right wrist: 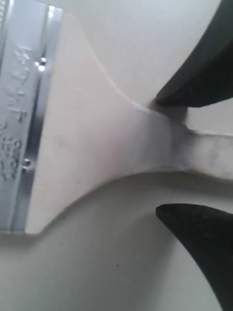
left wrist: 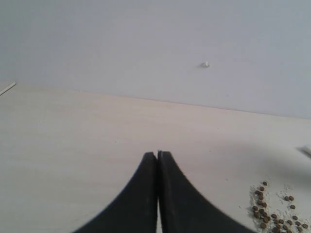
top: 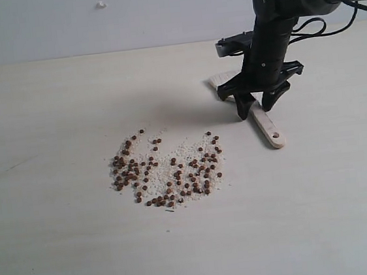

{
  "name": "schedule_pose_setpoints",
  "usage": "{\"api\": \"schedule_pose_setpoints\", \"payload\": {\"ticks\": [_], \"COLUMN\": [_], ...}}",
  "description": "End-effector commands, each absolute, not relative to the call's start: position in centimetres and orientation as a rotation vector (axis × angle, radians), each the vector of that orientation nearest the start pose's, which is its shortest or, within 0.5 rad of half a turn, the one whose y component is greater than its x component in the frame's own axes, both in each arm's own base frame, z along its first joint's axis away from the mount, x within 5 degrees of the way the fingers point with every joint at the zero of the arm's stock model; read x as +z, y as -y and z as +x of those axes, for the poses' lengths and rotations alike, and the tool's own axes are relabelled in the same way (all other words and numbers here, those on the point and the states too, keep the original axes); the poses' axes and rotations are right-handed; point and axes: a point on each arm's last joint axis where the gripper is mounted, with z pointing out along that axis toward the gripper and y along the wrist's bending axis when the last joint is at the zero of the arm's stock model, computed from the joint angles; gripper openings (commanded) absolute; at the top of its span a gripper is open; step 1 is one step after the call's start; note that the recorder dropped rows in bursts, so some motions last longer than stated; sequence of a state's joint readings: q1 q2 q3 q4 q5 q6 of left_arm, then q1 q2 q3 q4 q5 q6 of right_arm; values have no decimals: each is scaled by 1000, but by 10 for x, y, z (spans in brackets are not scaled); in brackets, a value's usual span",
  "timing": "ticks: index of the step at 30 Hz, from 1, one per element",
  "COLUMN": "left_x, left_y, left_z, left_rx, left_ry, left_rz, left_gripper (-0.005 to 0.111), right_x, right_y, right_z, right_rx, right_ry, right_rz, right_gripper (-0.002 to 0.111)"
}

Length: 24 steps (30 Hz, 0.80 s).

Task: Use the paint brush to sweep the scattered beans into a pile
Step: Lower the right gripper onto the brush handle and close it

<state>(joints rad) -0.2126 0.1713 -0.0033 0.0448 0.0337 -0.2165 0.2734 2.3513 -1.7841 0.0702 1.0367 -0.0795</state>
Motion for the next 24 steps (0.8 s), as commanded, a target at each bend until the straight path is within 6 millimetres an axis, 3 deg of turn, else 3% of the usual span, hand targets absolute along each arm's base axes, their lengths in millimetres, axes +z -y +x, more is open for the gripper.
{"api": "schedule_pose_setpoints", "payload": {"ticks": [1, 11, 24], "left_x": [200, 200, 200], "left_y": [14, 14, 14], "left_z": [68, 68, 68], "left_rx": [-287, -287, -287], "left_ry": [-1685, -1685, -1685], "left_rz": [29, 29, 29], "left_gripper": [0, 0, 0], "right_x": [113, 112, 112], "right_y": [-132, -130, -149], "right_z": [451, 451, 445], "right_rx": [108, 33, -1], "right_ry": [-2997, -3016, -3003], "right_rz": [-447, -401, -428], "right_gripper": [56, 51, 51]}}
